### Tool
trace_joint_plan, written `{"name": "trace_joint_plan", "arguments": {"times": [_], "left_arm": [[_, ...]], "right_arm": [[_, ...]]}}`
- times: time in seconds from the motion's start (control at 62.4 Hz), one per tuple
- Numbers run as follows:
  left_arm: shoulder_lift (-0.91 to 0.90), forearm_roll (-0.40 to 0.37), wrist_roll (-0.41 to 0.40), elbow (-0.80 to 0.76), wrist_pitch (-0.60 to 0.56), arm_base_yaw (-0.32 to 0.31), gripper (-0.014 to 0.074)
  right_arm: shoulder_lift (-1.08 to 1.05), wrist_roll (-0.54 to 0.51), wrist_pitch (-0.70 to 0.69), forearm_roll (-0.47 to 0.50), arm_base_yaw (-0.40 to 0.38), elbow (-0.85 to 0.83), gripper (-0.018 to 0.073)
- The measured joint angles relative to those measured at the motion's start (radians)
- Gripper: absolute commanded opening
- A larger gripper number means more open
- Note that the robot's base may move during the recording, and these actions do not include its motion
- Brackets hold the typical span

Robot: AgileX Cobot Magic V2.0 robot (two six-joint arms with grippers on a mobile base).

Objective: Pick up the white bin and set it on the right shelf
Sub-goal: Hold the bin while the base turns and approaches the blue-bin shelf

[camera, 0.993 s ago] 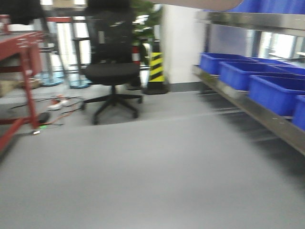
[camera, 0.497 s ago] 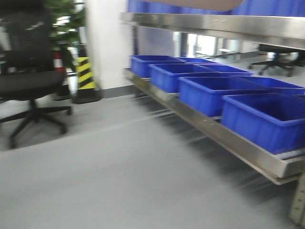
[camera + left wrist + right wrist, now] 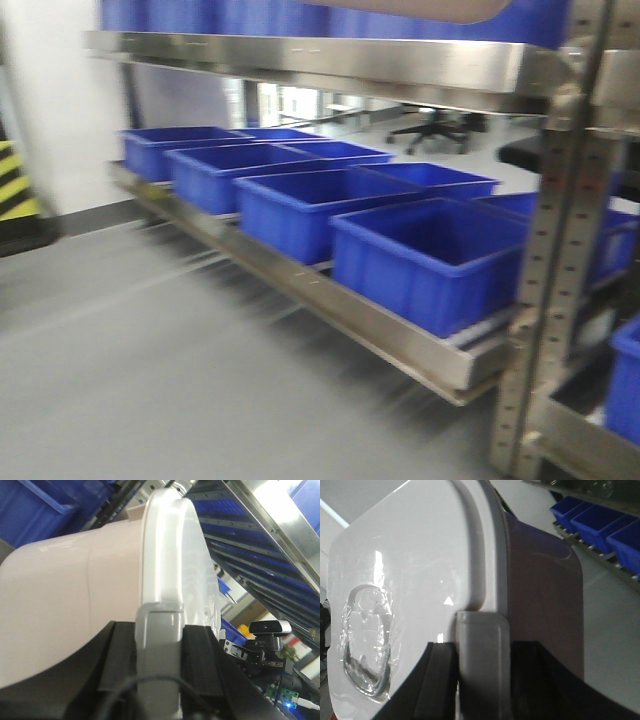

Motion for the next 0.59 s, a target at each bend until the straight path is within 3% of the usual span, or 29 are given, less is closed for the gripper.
{"name": "trace_joint_plan", "arguments": {"times": [0.593], "left_arm": [[0.000,0.000,0.000,0.000,0.000,0.000,-0.0125]], "right_arm": [[0.000,0.000,0.000,0.000,0.000,0.000,0.0052]]}}
